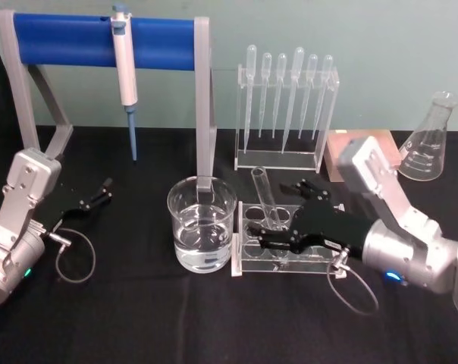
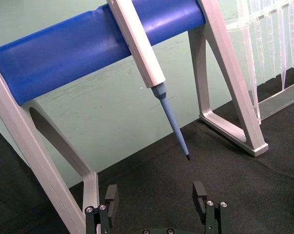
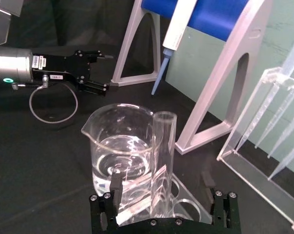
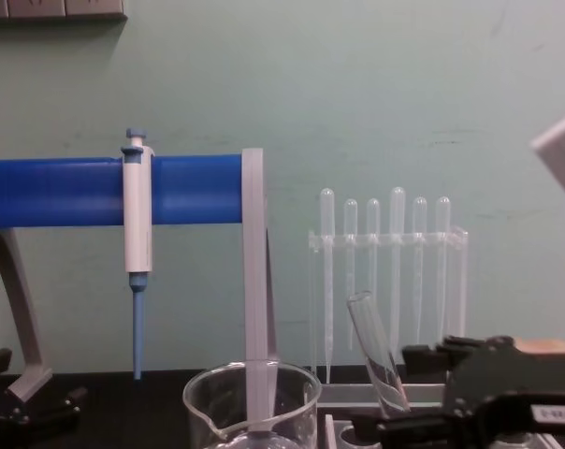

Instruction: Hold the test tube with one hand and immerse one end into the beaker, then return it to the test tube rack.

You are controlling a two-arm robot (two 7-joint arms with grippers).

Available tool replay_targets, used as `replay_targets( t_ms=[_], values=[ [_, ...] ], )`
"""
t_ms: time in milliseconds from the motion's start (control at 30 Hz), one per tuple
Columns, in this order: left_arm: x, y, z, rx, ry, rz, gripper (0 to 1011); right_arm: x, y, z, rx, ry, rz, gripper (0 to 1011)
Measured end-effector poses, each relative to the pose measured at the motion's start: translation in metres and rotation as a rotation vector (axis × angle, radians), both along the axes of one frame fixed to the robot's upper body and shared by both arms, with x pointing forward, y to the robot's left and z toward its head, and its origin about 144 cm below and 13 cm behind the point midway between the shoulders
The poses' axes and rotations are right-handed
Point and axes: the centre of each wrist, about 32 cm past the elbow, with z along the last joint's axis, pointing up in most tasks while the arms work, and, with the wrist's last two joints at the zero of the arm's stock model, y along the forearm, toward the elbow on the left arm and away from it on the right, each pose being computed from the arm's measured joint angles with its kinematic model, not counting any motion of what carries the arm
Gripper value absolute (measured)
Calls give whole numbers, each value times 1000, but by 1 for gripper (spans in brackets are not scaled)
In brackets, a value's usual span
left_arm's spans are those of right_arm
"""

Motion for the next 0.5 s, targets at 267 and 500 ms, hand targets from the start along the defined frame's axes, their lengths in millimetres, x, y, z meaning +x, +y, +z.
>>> replay_targets(
  t_ms=[267,500],
  values=[
    [0,0,0,0,0,0,1000,13,7,5,-7,17,18,907],
    [0,0,0,0,0,0,1000,15,10,4,2,30,12,708]
  ],
)
